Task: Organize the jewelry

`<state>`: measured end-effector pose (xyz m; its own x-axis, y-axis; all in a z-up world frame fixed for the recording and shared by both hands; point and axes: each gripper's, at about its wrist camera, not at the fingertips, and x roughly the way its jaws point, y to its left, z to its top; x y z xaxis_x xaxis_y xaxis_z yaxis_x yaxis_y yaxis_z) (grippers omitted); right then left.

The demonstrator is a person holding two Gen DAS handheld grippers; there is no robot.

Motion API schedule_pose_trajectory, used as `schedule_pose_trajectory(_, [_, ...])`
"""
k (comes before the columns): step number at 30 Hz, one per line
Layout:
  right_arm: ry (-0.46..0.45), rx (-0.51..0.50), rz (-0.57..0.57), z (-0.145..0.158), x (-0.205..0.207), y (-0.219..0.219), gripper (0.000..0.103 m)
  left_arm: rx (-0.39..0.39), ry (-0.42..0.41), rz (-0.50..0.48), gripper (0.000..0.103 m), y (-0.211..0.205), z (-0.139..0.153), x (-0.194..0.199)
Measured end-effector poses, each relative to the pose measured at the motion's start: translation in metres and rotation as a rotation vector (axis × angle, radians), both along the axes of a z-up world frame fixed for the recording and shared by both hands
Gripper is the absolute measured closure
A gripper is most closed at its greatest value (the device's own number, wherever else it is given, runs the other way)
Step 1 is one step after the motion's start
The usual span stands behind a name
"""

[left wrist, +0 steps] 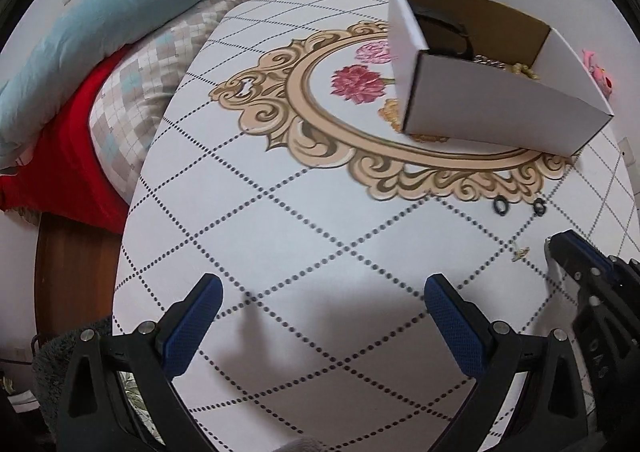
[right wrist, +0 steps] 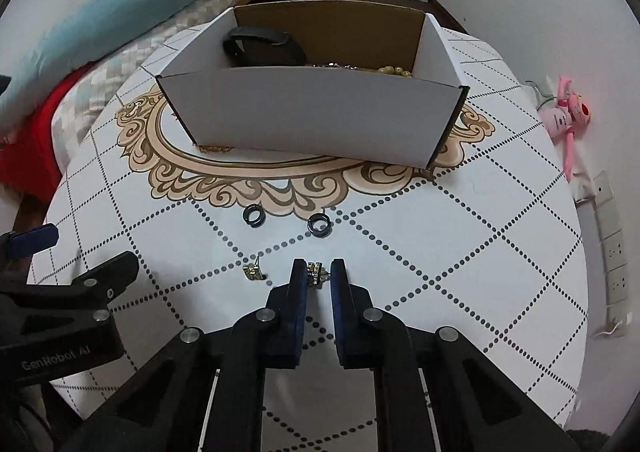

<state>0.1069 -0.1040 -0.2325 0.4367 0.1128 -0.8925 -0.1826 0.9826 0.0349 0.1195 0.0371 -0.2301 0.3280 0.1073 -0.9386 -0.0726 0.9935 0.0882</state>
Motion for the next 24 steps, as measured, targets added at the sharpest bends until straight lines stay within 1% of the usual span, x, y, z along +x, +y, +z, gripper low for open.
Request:
schedule_pose_trajectory(6, [-0.025, 0.081, -0.093, 0.019, -0.005, -0.036, 0.096, -0.066, -0.012, -0.053, 0.001, -0.029, 0.002, -0.003])
schedule_pose_trajectory(8, [-0.017, 0.109, -0.125, 0.02, -0.007, -0.049, 0.096, -0.097, -0.012, -0.078, 0.001, -0.042, 0.0, -0.002])
schedule_pose_trajectory(10, [-0.015, 0.125, -0.149, 0.023, -0.009, -0.058, 0.096, -0.122, -0.016, -0.105, 0.006, -0.054, -0.001, -0.001])
schedule_pose_trajectory(12, [-0.013, 0.141, -0.176, 0.025, -0.011, -0.067, 0.096, -0.136, -0.02, -0.126, 0.015, -0.065, -0.002, 0.0])
schedule_pose_trajectory(13, [-0.013, 0.14, -0.185, 0.027, -0.012, -0.07, 0.096, -0.14, -0.022, -0.137, 0.018, -0.071, -0.003, 0.0])
schedule_pose_trajectory(15, [-0.011, 0.144, -0.199, 0.028, -0.014, -0.08, 0.096, -0.141, -0.025, -0.15, 0.029, -0.079, -0.004, 0.001])
schedule_pose_trajectory(16, [-0.011, 0.143, -0.203, 0.028, -0.015, -0.08, 0.096, -0.14, -0.027, -0.156, 0.033, -0.083, -0.004, 0.001])
schedule_pose_trajectory(17, [-0.009, 0.142, -0.208, 0.027, -0.015, -0.082, 0.096, -0.136, -0.027, -0.162, 0.041, -0.087, -0.005, 0.001])
schedule_pose_trajectory(18, [-0.01, 0.141, -0.212, 0.028, -0.016, -0.084, 0.096, -0.13, -0.03, -0.165, 0.047, -0.089, -0.005, 0.001])
schedule_pose_trajectory(19, [-0.01, 0.14, -0.216, 0.028, -0.016, -0.087, 0.096, -0.12, -0.043, -0.17, 0.049, -0.092, -0.005, 0.001])
schedule_pose_trajectory(20, [-0.009, 0.14, -0.218, 0.028, -0.017, -0.088, 0.096, -0.122, -0.045, -0.174, 0.056, -0.089, -0.006, 0.004])
schedule_pose_trajectory(22, [-0.01, 0.138, -0.223, 0.028, -0.017, -0.091, 0.096, -0.111, -0.054, -0.183, 0.065, -0.092, -0.006, 0.004])
schedule_pose_trajectory(24, [-0.01, 0.14, -0.228, 0.028, -0.016, -0.093, 0.096, -0.113, -0.062, -0.19, 0.08, -0.093, -0.005, 0.006])
